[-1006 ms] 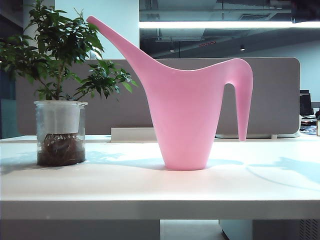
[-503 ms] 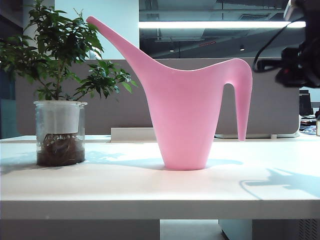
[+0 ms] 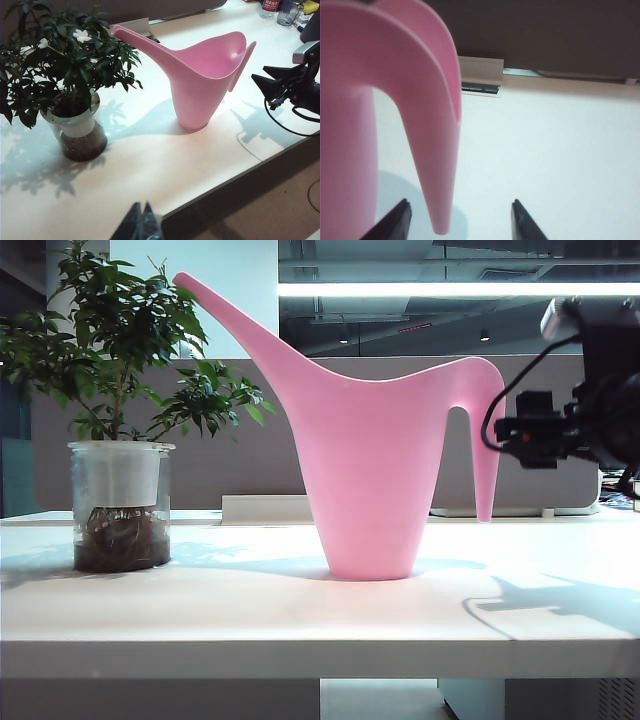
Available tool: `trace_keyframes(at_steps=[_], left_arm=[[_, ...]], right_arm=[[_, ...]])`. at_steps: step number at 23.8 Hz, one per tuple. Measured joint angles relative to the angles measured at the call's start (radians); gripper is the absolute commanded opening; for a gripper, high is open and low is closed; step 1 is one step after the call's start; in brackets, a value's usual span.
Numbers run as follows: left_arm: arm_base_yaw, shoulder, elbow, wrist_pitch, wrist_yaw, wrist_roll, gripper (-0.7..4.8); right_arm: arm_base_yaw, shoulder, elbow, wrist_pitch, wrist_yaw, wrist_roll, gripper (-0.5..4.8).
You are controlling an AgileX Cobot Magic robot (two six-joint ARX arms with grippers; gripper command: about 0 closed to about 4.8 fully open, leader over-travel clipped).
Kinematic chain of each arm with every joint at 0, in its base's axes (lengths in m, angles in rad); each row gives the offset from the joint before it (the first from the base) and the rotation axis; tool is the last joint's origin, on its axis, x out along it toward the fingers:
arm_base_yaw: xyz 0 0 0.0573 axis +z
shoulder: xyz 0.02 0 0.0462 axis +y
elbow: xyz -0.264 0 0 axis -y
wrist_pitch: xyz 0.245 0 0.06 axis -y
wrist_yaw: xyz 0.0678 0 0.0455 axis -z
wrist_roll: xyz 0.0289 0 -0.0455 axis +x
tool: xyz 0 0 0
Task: Pick up the watering can from the table, water the potted plant, and put the can back.
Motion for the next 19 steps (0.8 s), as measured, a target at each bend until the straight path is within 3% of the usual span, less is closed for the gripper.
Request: trace_keyframes(at_steps=[17, 19], left_arm=[[0.000, 0.000, 0.000, 0.000, 0.000, 0.000, -0.05], [0.000, 0.000, 0.000, 0.000, 0.000, 0.000, -0.05]], right_arm=[[-0.002, 0.219, 0.271, 0.012, -0.060, 0.001, 2.73], [-0.001, 0.241, 0.295, 0.010, -0.078, 0.001, 2.36]])
